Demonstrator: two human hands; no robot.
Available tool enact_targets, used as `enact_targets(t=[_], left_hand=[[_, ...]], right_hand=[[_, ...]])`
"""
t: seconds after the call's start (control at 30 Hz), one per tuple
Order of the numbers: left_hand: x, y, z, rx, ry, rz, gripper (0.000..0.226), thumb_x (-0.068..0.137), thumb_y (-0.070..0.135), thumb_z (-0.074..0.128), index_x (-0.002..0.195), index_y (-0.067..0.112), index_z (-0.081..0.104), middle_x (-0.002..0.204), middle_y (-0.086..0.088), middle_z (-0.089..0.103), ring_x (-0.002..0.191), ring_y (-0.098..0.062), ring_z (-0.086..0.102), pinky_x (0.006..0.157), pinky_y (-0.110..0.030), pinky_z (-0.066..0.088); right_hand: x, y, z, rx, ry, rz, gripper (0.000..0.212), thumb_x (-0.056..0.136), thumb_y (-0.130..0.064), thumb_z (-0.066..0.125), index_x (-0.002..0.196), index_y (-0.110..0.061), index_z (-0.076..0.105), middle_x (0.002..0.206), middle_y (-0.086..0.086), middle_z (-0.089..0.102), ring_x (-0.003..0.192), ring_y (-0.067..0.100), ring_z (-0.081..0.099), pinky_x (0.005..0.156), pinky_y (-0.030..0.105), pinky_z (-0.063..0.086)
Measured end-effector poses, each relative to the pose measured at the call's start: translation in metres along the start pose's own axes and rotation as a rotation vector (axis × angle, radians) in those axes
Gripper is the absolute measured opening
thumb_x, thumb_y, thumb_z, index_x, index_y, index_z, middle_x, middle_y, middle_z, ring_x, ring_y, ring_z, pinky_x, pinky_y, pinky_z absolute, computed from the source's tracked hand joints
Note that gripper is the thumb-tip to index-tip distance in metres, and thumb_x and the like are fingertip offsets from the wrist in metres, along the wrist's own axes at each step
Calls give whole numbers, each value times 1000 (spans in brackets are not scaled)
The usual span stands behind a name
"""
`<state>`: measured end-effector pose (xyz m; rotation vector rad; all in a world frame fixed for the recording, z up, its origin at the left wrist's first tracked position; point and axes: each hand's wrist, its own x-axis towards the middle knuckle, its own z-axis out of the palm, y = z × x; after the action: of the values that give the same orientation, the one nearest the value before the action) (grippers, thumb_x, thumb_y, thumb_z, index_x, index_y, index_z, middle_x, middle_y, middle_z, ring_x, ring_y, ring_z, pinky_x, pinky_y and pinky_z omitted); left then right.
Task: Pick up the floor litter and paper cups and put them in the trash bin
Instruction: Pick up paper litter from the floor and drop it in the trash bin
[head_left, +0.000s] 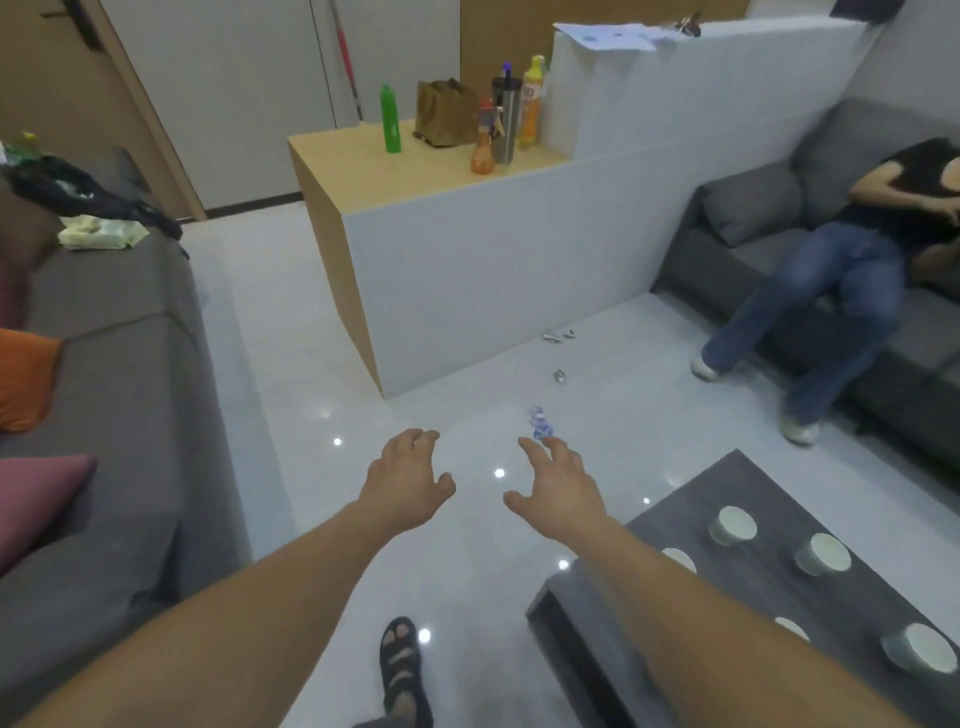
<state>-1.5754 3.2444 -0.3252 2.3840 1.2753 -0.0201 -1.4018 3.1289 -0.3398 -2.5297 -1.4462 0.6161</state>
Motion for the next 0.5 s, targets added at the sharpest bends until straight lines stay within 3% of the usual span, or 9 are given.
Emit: enact_targets(t=[0.27,0.5], left_hand=[[176,-1,-46,4,-73,150,65,91,39,51,147,16,26,153,-5,25,140,-25,23,111,-40,30],[300,21,-39,33,-186,190,66,91,39,51,148,16,26,152,-6,26,138,-26,26,110,-40,30]], right_hand=[[132,-18,-33,35,-32,163,79,87,-48,59,152,-30,19,158,3,14,141,26,22,108,42,36],[242,18,-44,75,-63,234,80,86,-47,60,152,-28,19,157,3,15,138,26,25,105,40,37]])
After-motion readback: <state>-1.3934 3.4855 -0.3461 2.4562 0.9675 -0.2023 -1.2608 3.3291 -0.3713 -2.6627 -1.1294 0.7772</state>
